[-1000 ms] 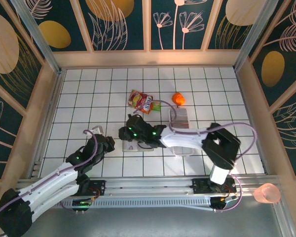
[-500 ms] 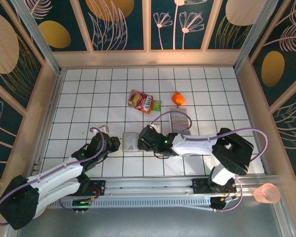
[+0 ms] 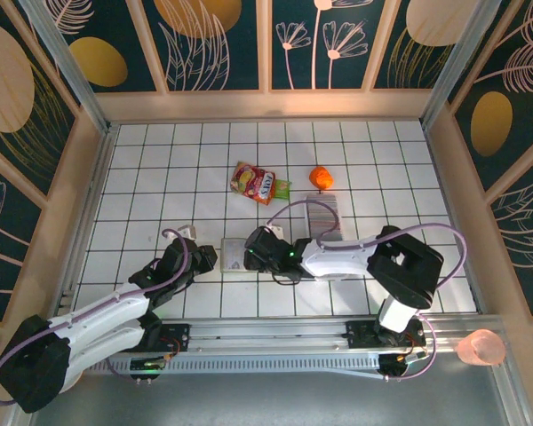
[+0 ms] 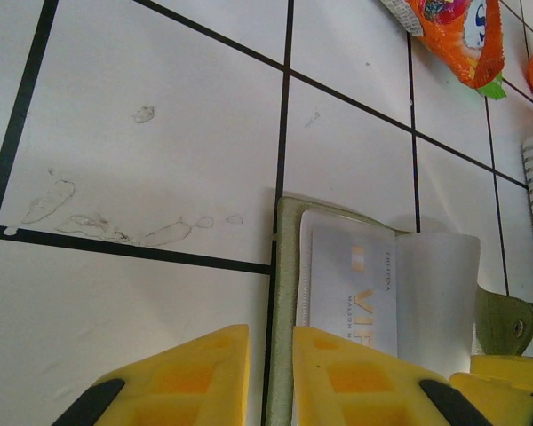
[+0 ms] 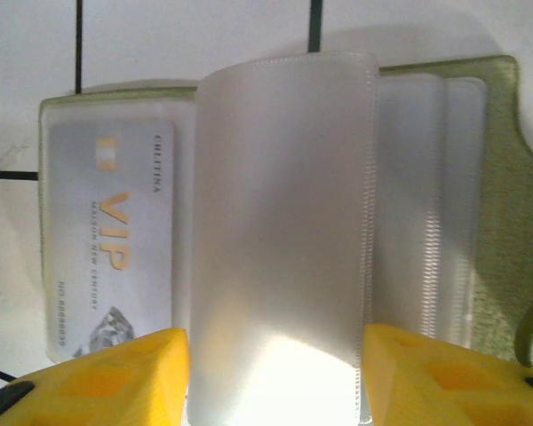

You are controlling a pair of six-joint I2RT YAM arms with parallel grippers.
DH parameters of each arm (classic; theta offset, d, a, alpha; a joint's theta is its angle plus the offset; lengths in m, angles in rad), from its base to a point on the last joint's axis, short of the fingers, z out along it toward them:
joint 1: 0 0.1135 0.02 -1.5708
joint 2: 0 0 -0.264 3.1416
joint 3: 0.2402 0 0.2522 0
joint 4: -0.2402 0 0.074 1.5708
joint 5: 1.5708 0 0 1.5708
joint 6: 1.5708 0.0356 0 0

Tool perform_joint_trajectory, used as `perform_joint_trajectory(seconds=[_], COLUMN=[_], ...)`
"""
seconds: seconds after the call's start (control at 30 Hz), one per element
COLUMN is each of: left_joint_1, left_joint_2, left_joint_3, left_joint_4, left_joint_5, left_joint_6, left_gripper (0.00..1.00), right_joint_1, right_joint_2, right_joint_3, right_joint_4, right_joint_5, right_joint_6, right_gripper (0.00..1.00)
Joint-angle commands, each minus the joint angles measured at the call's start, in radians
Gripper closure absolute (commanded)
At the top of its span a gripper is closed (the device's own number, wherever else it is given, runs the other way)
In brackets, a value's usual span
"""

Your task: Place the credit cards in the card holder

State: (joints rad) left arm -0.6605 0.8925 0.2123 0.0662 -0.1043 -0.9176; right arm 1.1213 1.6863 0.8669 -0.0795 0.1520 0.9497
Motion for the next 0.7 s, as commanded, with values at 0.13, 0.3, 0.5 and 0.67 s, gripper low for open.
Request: perform_joint_trajectory(seconds=[0.13, 0.3, 0.5, 0.67], left_joint_1=[-0.003, -0.004, -0.003, -0.003], left_joint_2=[0.003, -0.016, -0.021, -0.023], left_joint_3=[-0.021, -0.027, -0.027, -0.030], left_joint_4=[0.020, 0.018, 0.011, 0.009], left_joint_5=[-0.001, -0.010, -0.012, -0.012], left_joint_6=[0.020, 0.023, 0.024, 0.021], left_gripper=[0.81, 0.81, 0.82, 0.83], right_joint_1=[0.008, 0.008, 0.010, 0.009], right_joint_2=[0.055, 0.064, 0.046, 0.031], right_joint_3=[0.056, 0.062, 0.054, 0.058], right_joint_4=[0.032, 0.053, 0.113, 0.122], right_joint_5=[-0.030, -0.043, -0.062, -0.055], right_joint_6=[0.000, 0.012, 0.026, 0.028], right_gripper=[0.43, 0.42, 0.41, 0.41])
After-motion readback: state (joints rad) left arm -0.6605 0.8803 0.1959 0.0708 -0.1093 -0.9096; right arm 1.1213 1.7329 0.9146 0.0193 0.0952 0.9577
